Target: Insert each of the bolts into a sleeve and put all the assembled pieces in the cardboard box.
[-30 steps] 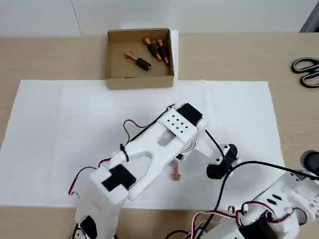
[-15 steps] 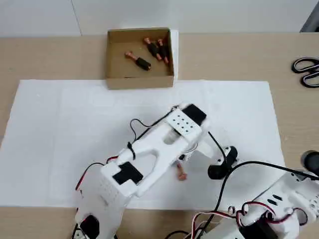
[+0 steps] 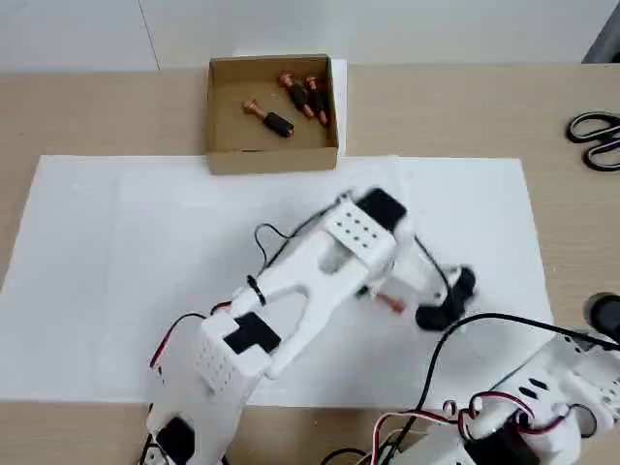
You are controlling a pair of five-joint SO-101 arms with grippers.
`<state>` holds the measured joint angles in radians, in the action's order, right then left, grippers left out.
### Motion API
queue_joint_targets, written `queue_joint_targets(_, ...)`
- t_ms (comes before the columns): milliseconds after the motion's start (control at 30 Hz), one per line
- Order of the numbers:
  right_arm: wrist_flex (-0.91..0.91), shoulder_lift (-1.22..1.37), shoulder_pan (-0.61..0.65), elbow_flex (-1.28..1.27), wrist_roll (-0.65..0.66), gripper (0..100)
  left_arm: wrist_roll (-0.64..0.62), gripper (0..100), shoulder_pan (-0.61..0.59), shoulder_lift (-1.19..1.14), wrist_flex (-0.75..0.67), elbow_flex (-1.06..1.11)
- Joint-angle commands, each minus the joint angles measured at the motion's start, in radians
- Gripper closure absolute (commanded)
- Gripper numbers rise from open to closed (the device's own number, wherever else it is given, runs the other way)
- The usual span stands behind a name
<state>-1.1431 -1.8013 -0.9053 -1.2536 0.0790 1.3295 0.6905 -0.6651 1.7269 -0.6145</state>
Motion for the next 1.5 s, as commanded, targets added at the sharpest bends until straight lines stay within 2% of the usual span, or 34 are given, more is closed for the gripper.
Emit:
queue_joint_targets(0,-0.002,-0.013,0.001,0.051,0.000,99.3,0.037,100,-0.051,0.017,0.026,-0.142)
queue_joint_targets(67,-0.002,-0.013,0.001,0.051,0.002,99.1,-0.052,100,-0.087,0.017,0.026,-0.188)
queue_joint_targets(167,-0.002,-0.013,0.001,0.051,0.002,99.1,-0.258,100,-0.153,0.014,0.025,-0.231)
queue_joint_targets(433,-0.001,-0.012,0.031,0.040,0.000,99.1,-1.007,99,-0.338,0.015,0.023,-0.236)
queue_joint_targets(600,0.005,-0.012,0.196,-0.028,0.000,99.1,-1.493,99,-0.361,0.015,0.023,-0.229)
queue_joint_targets(700,0.024,-0.010,0.414,-0.075,0.003,99.1,-1.712,99,-0.394,0.015,0.023,-0.236)
queue_joint_targets(867,0.193,-0.008,0.875,-0.207,0.017,99.4,-1.863,99,-0.431,0.015,0.025,-0.202)
queue_joint_targets(967,0.320,-0.007,1.029,-0.253,0.060,99.4,-1.990,99,-0.489,0.011,0.025,-0.165)
queue_joint_targets(1033,0.371,-0.005,1.041,-0.272,0.058,99.4,-2.001,99,-0.528,0.009,0.025,-0.122)
queue_joint_targets(1233,0.390,0.050,1.027,-0.281,0.058,99.4,-1.869,99,-0.540,0.015,0.023,0.028)
queue_joint_targets(1467,0.395,0.305,1.078,-0.080,0.057,99.4,-1.872,99,-0.534,0.005,0.017,0.047)
